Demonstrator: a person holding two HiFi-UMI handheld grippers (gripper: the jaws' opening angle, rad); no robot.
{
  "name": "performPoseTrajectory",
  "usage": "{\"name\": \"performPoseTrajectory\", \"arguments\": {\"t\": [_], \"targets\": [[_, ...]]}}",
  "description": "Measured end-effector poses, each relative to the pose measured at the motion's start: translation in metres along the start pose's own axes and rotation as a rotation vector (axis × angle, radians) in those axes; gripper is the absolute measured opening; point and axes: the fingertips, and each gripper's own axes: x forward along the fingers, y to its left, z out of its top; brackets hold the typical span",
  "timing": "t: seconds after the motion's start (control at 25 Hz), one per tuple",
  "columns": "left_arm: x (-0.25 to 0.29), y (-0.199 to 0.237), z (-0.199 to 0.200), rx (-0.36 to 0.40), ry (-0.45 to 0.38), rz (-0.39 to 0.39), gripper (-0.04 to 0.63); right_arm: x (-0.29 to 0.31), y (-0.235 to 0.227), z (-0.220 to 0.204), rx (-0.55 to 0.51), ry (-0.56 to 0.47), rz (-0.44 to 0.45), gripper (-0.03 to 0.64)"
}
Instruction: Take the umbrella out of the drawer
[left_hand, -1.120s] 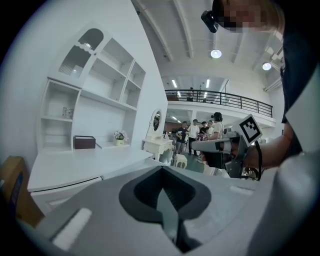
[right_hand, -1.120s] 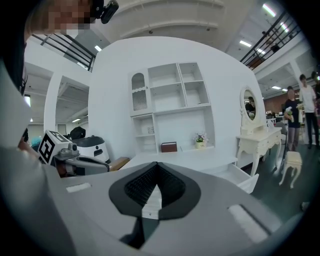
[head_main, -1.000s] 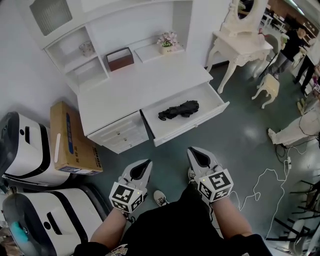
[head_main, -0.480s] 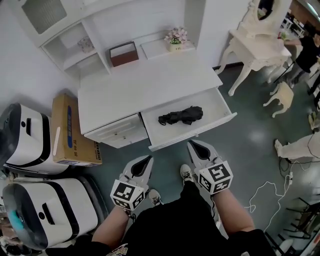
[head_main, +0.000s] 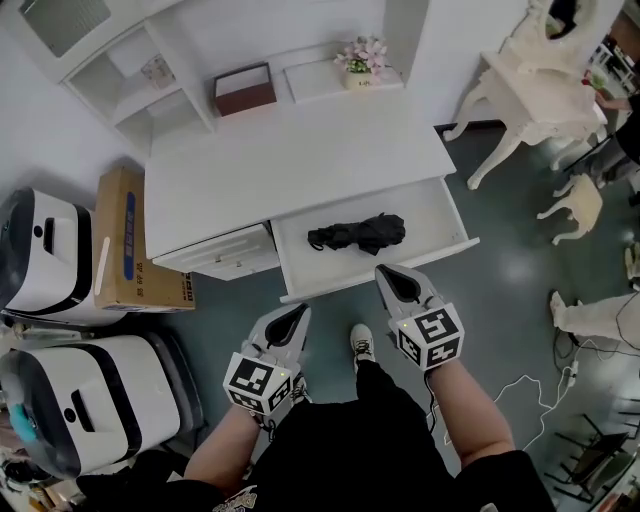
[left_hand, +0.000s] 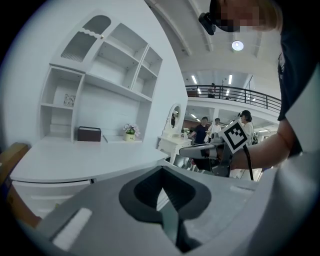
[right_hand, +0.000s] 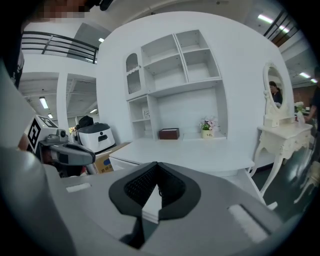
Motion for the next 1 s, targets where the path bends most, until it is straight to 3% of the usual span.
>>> {"name": "performPoseTrajectory", "arguments": {"t": [0.4,0.84,1.0], "targets": [[0.053,0.012,-0.011,-0.063,0.026,0.069,0.002,0.055,-0.053,-0.025,-0.070,0.115,0.100,0.028],[0.083,0.012,-0.018,-0.087,0.043,0.117,0.000,0.102,-0.074,-0.060,-0.124,0.233,0.196,0.028],[0.087,0.014,-0.023,-0.099,0.048,0.128,0.002,0.116,-0.075,-0.072,-0.156,0.280,0.234,0.071]]}}
